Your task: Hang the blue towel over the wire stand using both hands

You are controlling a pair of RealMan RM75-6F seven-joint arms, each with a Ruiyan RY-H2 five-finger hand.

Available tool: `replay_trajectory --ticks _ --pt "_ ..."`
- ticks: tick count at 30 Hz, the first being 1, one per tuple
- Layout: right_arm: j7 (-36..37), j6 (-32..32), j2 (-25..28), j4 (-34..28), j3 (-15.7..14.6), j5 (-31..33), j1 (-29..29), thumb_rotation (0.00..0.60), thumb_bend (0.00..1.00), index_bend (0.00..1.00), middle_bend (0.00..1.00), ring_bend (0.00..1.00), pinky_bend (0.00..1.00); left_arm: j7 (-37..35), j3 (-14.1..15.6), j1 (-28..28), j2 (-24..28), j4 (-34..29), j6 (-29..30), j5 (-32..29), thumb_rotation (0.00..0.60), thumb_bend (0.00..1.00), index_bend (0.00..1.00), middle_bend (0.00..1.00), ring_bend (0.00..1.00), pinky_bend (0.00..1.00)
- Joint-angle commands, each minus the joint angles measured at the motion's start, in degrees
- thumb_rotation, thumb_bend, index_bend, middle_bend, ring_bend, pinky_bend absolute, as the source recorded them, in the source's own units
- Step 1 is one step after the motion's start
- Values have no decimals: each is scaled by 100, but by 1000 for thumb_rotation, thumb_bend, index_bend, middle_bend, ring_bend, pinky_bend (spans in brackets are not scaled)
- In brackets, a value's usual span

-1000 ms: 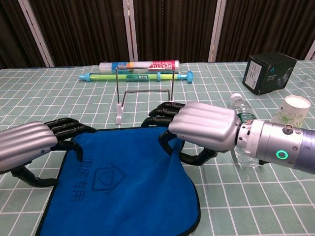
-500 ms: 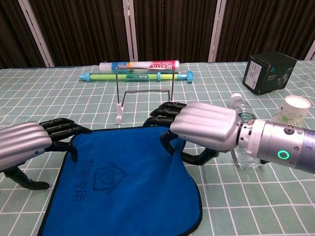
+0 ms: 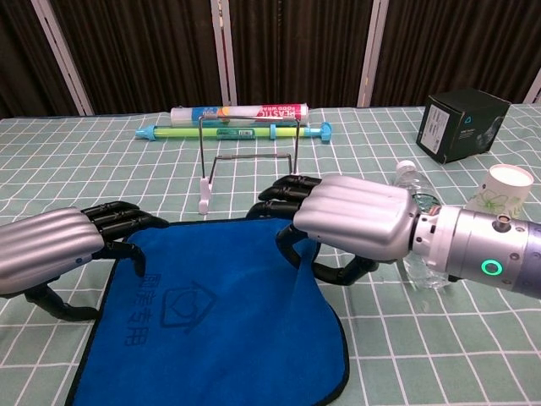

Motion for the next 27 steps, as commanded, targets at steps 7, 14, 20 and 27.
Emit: replay_trajectory --ticks 7,14,20,27 --pt "7 23 34 -44 -2 -11 -15 600 496 634 80 0 0 140 -19 -95 -38 -172 -108 -15 600 143 364 0 0 0" --pt "-22 37 84 -89 -18 -29 -35 600 496 634 81 0 0 185 -36 -144 -9 -318 -116 -26 600 191 364 0 0 0" --pt "-60 42 115 -120 -11 -33 -44 600 496 634 81 0 0 226 -37 -172 69 -438 -128 -42 600 247 369 0 0 0" --pt "-88 61 133 -172 1 -44 -52 600 495 634 81 0 0 328 -22 -168 70 -486 -189 -74 600 349 402 0 0 0"
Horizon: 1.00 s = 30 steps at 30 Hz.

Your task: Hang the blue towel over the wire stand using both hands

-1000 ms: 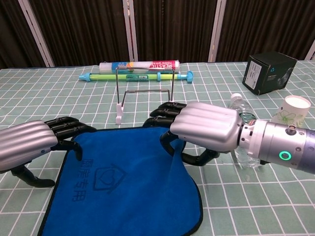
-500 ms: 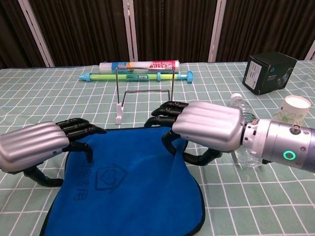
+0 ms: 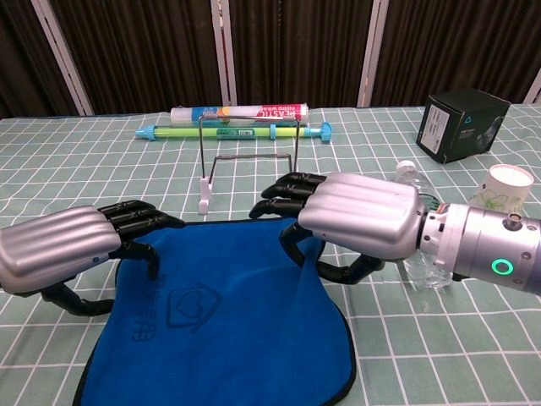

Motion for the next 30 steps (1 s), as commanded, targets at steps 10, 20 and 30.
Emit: replay_trajectory --ticks 10,20,30 --pt "-48 91 95 -121 -3 -22 -59 600 495 635 82 0 0 147 -45 4 1 -188 -75 -99 600 543 476 0 0 0" --pt "-133 372 418 -578 139 -92 -94 600 495 637 82 0 0 101 -327 53 125 -585 160 -318 600 545 777 0 0 0" --pt "-544 468 1286 -1824 1120 268 185 600 494 639 87 0 0 459 -1263 -175 666 -1699 552 -712 600 545 792 0 0 0"
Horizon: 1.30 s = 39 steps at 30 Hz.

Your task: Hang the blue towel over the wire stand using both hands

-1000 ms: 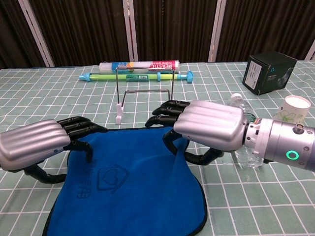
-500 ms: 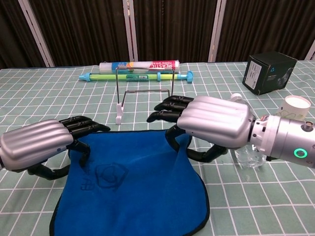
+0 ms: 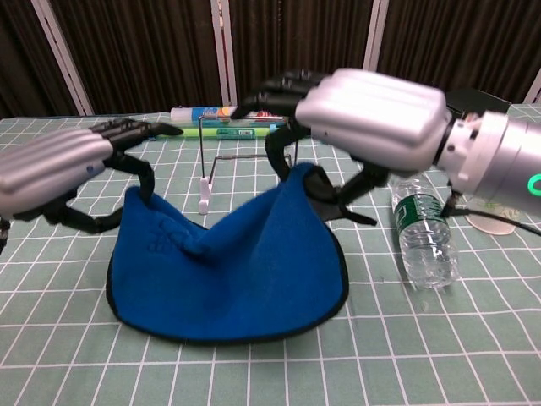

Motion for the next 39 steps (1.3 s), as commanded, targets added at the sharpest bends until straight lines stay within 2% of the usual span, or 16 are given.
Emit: replay_trajectory --ticks 1,7,13,17,20,25,39 --pt "-245 -106 448 -543 589 356 219 600 494 639 87 0 0 282 -542 -200 268 -587 37 -311 600 544 792 0 0 0" --pt "-527 -463 823 -877 1385 1141 511 600 491 641 90 0 0 656 -1260 -496 530 -1267 -127 -804 600 545 792 0 0 0" --pt "-723 -726 980 -806 1835 1773 726 600 491 641 98 0 0 937 -1752 -743 659 -1479 -327 -1249 600 544 792 0 0 0" --pt "-803 -894 1002 -609 2007 2174 856 600 488 642 98 0 0 1065 -1997 -913 676 -1462 -509 -1575 600 545 792 0 0 0" --pt "-766 -1020 904 -233 2046 2468 934 600 487 641 99 0 0 1133 -2128 -1059 598 -1236 -693 -1848 600 544 791 0 0 0" --pt "-494 -1114 715 328 1927 2593 986 600 486 641 100 0 0 1015 -2148 -1184 396 -799 -815 -2062 600 546 793 0 0 0" --pt "522 -1329 -83 1821 1466 2597 1033 600 484 641 101 0 0 363 -1878 -1346 -193 456 -1323 -2409 600 545 793 0 0 0"
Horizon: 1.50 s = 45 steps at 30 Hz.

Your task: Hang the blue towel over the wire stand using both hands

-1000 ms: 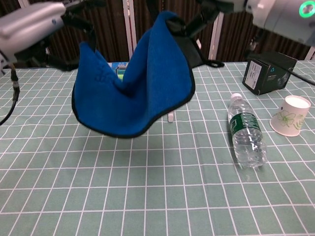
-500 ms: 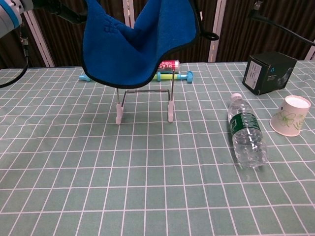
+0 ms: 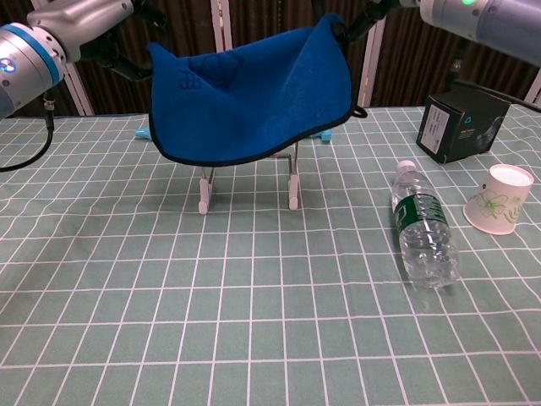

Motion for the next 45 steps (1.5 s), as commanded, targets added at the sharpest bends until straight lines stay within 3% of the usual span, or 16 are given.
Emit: replay_trajectory --ticks 1,15,32,35,36,38,39,40,42,45 --pt "325 -71 -264 406 -157 -25 9 600 483 642 101 0 0 -213 107 -52 -173 302 -182 -80 600 545 793 0 0 0" --pt "1350 -196 -1001 1725 -511 -220 -4 600 473 641 102 0 0 -940 340 -141 -618 1292 -540 -99 600 546 793 0 0 0" --pt "1670 -99 -1150 1895 -657 -424 -11 600 472 641 110 0 0 -1449 581 -135 -610 1519 -703 86 600 546 744 0 0 0" --pt "1638 -91 -1144 1862 -668 -432 -18 600 443 650 110 0 0 -1481 602 -126 -579 1485 -765 67 600 505 545 0 0 0" --pt "1621 -86 -1138 1849 -679 -440 -25 600 408 638 110 0 0 -1498 601 -118 -575 1476 -757 63 600 444 405 0 0 0" --pt "1608 -92 -1117 1810 -694 -444 -39 600 312 535 110 0 0 -1526 603 -106 -577 1481 -734 68 600 302 171 0 0 0" --pt "1608 -99 -1099 1780 -699 -443 -47 600 240 430 108 0 0 -1544 604 -101 -575 1481 -728 69 600 236 73 0 0 0" --pt "1617 -103 -1065 1716 -707 -446 -61 600 177 335 103 0 0 -1566 603 -90 -567 1479 -713 69 600 193 20 0 0 0" --pt "1593 -47 -990 1579 -726 -474 -102 600 124 243 91 0 0 -1599 601 -60 -534 1464 -667 73 600 157 0 0 0 0" --pt "1513 47 -865 1364 -751 -509 -172 600 116 211 77 0 0 -1633 601 -6 -456 1387 -591 82 600 133 0 0 0 0"
